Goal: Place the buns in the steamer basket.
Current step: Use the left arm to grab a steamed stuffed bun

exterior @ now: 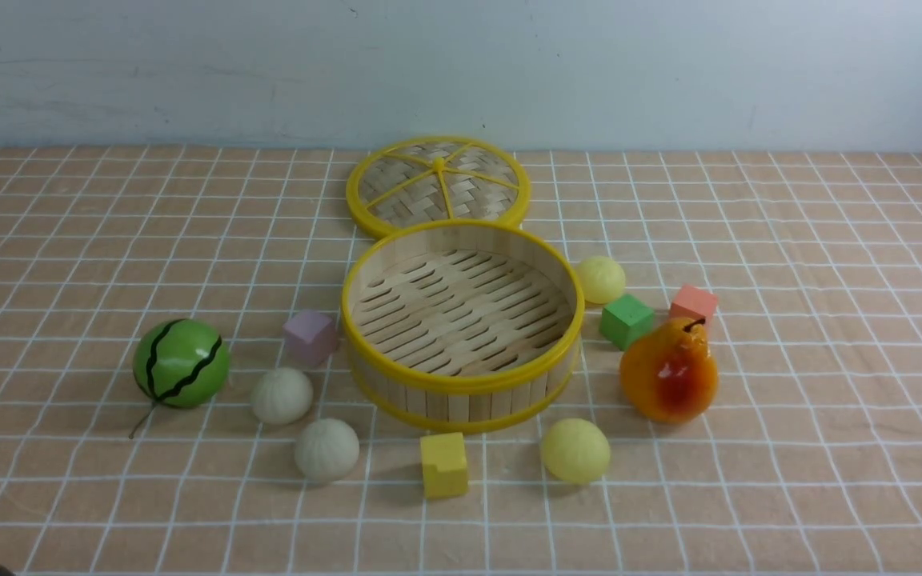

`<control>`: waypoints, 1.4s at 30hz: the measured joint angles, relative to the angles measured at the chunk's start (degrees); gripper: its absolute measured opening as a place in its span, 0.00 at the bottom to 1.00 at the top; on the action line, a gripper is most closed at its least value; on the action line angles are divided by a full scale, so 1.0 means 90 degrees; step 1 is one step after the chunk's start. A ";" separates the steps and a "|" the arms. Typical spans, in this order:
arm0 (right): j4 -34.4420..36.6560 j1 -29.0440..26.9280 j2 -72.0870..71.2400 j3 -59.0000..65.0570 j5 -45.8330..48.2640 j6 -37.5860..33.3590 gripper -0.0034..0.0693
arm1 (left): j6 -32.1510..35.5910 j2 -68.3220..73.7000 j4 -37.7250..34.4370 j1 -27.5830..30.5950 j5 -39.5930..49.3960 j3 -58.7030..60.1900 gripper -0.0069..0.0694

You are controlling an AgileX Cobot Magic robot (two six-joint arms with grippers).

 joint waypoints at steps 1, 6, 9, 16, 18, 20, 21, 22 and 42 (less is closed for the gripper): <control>0.0000 0.0000 0.0000 0.0000 0.0000 0.0000 0.38 | -0.0084 0.0000 -0.0282 0.0000 -0.0153 0.0000 0.40; 0.0000 0.0000 0.0000 0.0000 0.0000 0.0000 0.38 | -0.0312 0.0000 -0.0841 0.0000 -0.0998 -0.0012 0.37; 0.0000 0.0000 0.0000 0.0000 0.0006 0.0000 0.38 | -0.0425 0.0000 -0.0909 0.0000 -0.0767 -0.0373 0.25; 0.0000 0.0000 0.0000 0.0000 0.0006 0.0000 0.38 | 0.0667 0.1628 -0.0179 0.0000 0.1904 -0.2569 0.07; 0.0000 0.0000 0.0000 0.0000 0.0006 0.0000 0.38 | 0.1050 0.2356 0.0034 0.0000 0.2733 -0.3120 0.07; 0.0000 0.0000 0.0000 0.0000 0.0006 0.0000 0.38 | 0.1358 0.2942 0.0152 0.0000 0.3169 -0.3432 0.07; 0.0000 0.0000 0.0000 0.0000 0.0006 0.0000 0.38 | 0.1613 0.3540 0.0275 0.0000 0.3496 -0.3700 0.07; 0.0000 0.0000 0.0000 0.0000 0.0006 0.0000 0.38 | 0.1907 0.3968 0.0370 0.0000 0.3681 -0.3903 0.07; 0.0000 0.0000 0.0000 0.0000 0.0006 0.0000 0.38 | 0.2484 1.0348 0.1661 -0.2170 0.4331 -0.7871 0.07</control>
